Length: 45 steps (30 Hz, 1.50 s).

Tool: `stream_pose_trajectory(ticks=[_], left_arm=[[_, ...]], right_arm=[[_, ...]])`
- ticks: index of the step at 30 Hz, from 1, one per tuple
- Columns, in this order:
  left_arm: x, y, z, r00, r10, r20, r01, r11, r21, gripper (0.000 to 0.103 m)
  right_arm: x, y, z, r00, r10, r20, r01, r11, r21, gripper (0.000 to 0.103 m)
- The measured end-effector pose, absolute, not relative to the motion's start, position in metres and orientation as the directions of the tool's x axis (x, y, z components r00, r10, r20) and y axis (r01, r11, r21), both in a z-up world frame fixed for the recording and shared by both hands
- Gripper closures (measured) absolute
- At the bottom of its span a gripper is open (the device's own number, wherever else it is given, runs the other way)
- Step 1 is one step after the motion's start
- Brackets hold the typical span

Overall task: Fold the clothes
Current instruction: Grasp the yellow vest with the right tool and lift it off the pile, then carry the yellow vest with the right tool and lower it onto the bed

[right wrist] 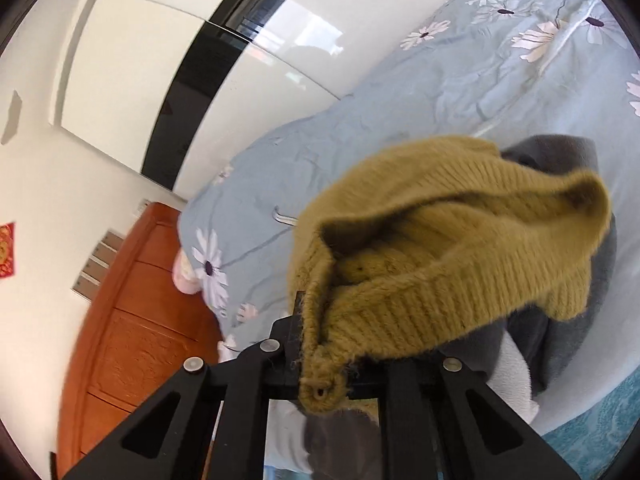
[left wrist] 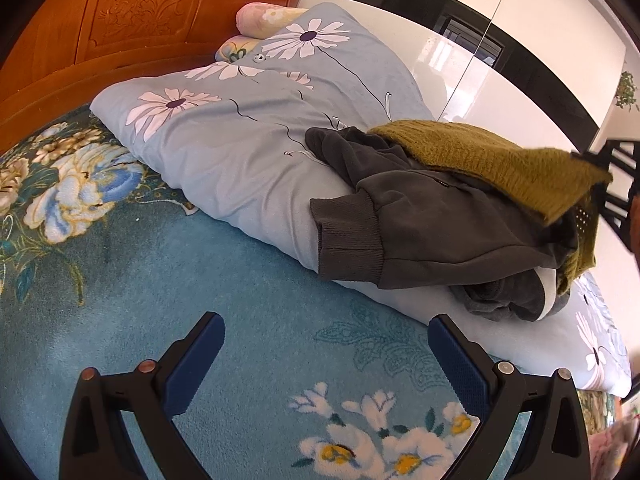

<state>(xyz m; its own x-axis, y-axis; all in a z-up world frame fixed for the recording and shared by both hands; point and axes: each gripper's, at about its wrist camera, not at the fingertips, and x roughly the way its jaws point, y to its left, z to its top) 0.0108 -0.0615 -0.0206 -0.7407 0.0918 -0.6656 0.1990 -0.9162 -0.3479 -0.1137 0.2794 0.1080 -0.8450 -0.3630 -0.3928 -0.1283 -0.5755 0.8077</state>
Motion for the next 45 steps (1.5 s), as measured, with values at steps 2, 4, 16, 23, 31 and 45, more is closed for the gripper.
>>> stream_pose_trajectory(ticks=[2,4,16,23,31,45], left_arm=[[0.019,-0.058,-0.016,-0.741,0.093,-0.665,0.195,-0.918,-0.346,0.0],[0.029,-0.056,-0.009,-0.742,0.108,-0.662,0.19,-0.913,-0.361,0.0],[0.139,-0.066,0.064,-0.794,0.176,-0.582,0.161,-0.862,-0.48,0.0],[0.214,-0.089,0.115,-0.852,0.151,-0.501,0.185,-0.809,-0.558,0.0],[0.265,-0.101,0.179,-0.884,0.097,-0.458,0.17,-0.844,-0.508,0.0],[0.337,-0.116,0.225,-0.882,-0.109,-0.458,0.225,-0.952,-0.207,0.0]], right_arm=[[-0.118,0.277,0.15,-0.858,-0.395,-0.328,-0.048,-0.574,0.817,0.091],[-0.119,0.27,0.195,-0.861,-0.432,-0.267,0.039,-0.581,0.813,0.092],[0.009,0.255,0.407,-0.795,-0.606,-0.021,0.445,-0.606,0.659,0.092],[0.085,0.255,0.444,-0.738,-0.669,-0.085,0.492,-0.621,0.611,0.092],[0.123,0.179,0.42,-0.559,-0.806,-0.195,0.577,-0.547,0.607,0.092],[0.163,0.171,0.424,-0.403,-0.902,-0.151,0.721,-0.415,0.555,0.092]])
